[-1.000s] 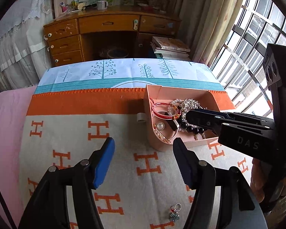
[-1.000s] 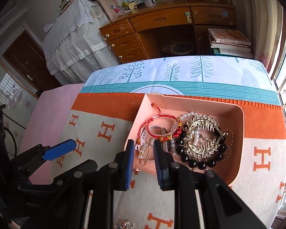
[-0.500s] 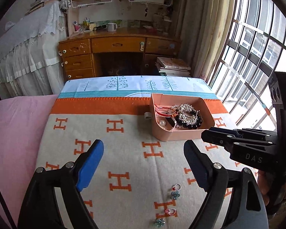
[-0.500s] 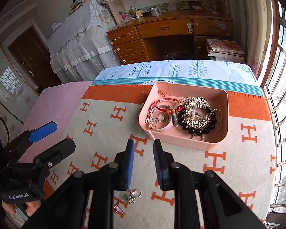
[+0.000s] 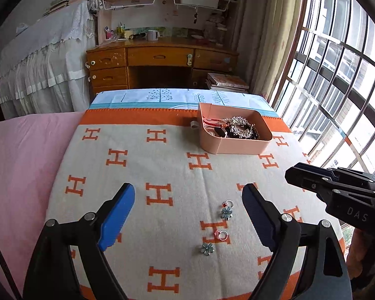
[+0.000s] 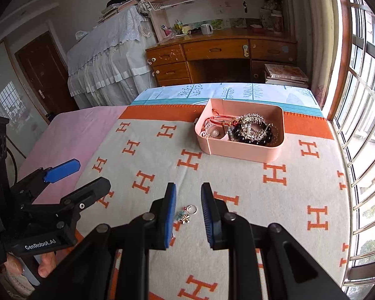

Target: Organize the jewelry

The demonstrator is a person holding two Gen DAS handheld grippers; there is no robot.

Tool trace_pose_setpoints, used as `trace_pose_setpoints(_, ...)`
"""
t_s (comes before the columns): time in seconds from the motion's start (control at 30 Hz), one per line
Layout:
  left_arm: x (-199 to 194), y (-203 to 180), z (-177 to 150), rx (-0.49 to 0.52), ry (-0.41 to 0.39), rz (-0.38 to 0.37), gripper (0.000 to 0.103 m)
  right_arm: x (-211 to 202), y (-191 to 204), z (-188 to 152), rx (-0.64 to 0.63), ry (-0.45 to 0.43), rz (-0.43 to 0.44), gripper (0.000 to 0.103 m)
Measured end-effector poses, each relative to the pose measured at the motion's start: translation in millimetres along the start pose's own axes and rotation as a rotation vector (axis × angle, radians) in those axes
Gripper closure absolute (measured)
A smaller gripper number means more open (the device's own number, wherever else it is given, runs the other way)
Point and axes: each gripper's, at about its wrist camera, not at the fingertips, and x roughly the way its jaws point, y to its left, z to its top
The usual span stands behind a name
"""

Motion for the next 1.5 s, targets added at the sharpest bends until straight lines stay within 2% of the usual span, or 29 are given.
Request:
trace_pose_setpoints(0.27, 5, 4, -39, -0.021, 0.042, -0.049, 0.017, -3, 6, -34, -0.017, -0.018, -0.021, 0.081)
trace_pose_setpoints(0.33, 13, -1, -52, -0.001, 0.067, -0.068, 0.017, 3, 5, -46, -0.021, -0.007, -0.021, 0.073)
trace_pose_setpoints(0.53, 43, -15, -83, 0.075, 0.123, -0.099, 0.017, 27, 1, -74, -0.064, 0.053, -0.031, 0.073)
trace_pose_setpoints(0.6, 52, -17, -88, 0.081, 0.134, -0.092, 0.021, 34, -2, -80, -0.072, 0.066, -0.041, 0.073)
trace_pose_setpoints(0.67, 61, -18, -90, 0.083, 0.155, -0.086, 0.037, 41, -6, -82, -0.071, 0.081, -0.041, 0.073)
trace_pose_setpoints(0.73, 70, -18, -91, 0.075, 0.179, -0.088, 0.046, 46, -10, -83, -0.062, 0.089, -0.032, 0.073)
trace_pose_setpoints(0.83, 79, -18, -92, 0.071, 0.197, -0.088, 0.050, 49, -12, -83, -0.066, 0.087, -0.023, 0.073)
trace_pose_setpoints(0.93, 88, -18, -94, 0.068, 0.231, -0.092, 0.074, 54, -12, -82, -0.080, 0.090, -0.016, 0.073)
trace_pose_setpoints(1.03, 89, -18, -94, 0.069, 0.216, -0.091, 0.078, 59, -9, -81, -0.095, 0.097, -0.008, 0.073)
trace_pose_setpoints(1.13, 90, -16, -95, 0.065, 0.209, -0.114, 0.087, 63, -6, -79, -0.110, 0.099, -0.004, 0.073)
trace_pose_setpoints(1.5, 86, -2, -94, 0.038, 0.178, -0.144, 0.087, 88, 10, -60, -0.150, 0.106, -0.022, 0.073)
